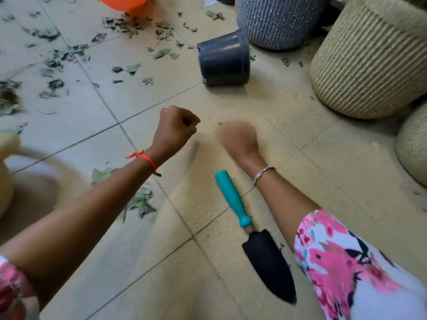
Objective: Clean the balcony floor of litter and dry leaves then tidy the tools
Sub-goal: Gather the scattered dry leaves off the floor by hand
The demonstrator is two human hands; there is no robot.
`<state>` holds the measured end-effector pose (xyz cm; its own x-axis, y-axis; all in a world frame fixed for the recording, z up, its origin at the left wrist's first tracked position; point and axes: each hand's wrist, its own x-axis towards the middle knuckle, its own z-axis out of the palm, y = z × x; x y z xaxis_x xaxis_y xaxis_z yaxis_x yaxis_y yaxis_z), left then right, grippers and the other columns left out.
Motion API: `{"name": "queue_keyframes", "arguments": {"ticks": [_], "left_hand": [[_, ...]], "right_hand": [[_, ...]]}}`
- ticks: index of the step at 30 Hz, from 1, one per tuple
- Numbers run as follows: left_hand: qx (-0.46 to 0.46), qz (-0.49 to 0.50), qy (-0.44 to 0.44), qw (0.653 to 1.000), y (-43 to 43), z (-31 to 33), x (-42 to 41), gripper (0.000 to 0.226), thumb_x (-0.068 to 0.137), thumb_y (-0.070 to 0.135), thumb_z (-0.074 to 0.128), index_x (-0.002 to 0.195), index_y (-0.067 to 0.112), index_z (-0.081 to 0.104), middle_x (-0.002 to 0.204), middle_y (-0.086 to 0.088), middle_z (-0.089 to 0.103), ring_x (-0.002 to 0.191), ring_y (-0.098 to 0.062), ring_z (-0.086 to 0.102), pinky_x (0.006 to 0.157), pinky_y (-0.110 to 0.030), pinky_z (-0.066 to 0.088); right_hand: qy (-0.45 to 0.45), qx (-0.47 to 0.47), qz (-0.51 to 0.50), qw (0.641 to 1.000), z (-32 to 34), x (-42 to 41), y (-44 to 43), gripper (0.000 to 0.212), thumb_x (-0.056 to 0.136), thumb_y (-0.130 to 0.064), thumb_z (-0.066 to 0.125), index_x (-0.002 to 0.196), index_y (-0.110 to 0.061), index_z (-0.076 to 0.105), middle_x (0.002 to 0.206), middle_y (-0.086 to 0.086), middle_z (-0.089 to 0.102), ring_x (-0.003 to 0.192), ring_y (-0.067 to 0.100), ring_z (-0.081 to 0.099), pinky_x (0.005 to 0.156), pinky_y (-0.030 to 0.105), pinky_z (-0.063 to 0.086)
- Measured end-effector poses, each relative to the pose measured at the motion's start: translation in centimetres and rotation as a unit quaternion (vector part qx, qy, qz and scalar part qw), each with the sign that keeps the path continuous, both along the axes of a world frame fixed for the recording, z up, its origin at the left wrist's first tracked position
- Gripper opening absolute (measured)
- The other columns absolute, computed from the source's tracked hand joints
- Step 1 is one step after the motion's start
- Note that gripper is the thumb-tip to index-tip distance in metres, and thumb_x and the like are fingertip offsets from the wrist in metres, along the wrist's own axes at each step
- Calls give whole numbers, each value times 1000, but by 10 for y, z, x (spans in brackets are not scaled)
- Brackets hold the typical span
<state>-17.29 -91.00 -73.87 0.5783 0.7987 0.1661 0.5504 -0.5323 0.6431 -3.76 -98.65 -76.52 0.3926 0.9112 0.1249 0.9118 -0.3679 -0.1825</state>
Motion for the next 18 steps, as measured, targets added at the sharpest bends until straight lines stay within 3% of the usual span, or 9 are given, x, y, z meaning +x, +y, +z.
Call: {"name": "queue_keyframes", "arguments": {"ticks": [2,5,8,11,13,15,16,18], "left_hand": [[-33,29,-29,999,-17,10,-35,22,84,-3,62,103,4,70,99,-10,71,87,-15,65,81,-16,50],[-59,61,-52,995,-41,18,-95,20,83,-4,62,97,5,72,92,-1,70,84,-14,66,78,-12,50],[-96,79,-74,989,-58,16,-144,15,85,1,64,97,7,71,92,2,68,80,-1,65,74,-7,50],[-115,76,-93,986,-65,8,-168,16,83,1,65,96,10,70,95,0,68,81,11,62,70,-7,50],[-112,70,-122,984,-67,3,-174,21,83,-2,63,96,13,69,101,-4,68,88,10,62,80,-14,53],[-90,67,-132,985,-69,-3,-179,23,86,3,63,106,15,66,117,0,63,111,1,56,100,-29,47],[-72,75,-114,988,-69,-7,-181,28,87,14,64,115,15,62,130,1,55,126,-6,46,110,-34,36],[-43,113,-28,992,-71,-19,-185,70,78,51,66,135,18,44,151,0,30,142,-14,17,117,-37,12]], "right_hand": [[57,-21,-44,997,7,0,6,36,94,-28,44,112,-1,60,113,21,60,105,35,57,84,36,44],[238,32,-144,960,27,-8,14,35,86,-28,57,105,2,60,110,20,61,99,34,59,76,34,46],[404,87,-160,897,48,-45,11,22,86,-29,61,85,-8,55,84,6,58,66,16,52,49,18,40],[475,93,-139,864,51,-95,-2,33,85,-23,61,59,-16,43,57,-3,45,44,6,39,35,15,29],[504,96,-143,846,43,-120,-6,33,84,-23,61,57,-16,43,55,-3,45,44,8,39,40,21,32],[529,97,-159,828,35,-135,-9,31,84,-23,60,58,-16,43,56,-3,45,47,11,38,41,22,30],[542,97,-166,818,32,-140,-11,31,84,-22,59,58,-16,42,55,-3,43,47,11,36,40,20,28],[562,112,-178,800,28,-144,-15,32,83,-20,58,58,-17,41,53,-4,40,45,11,32,38,18,25]]}}
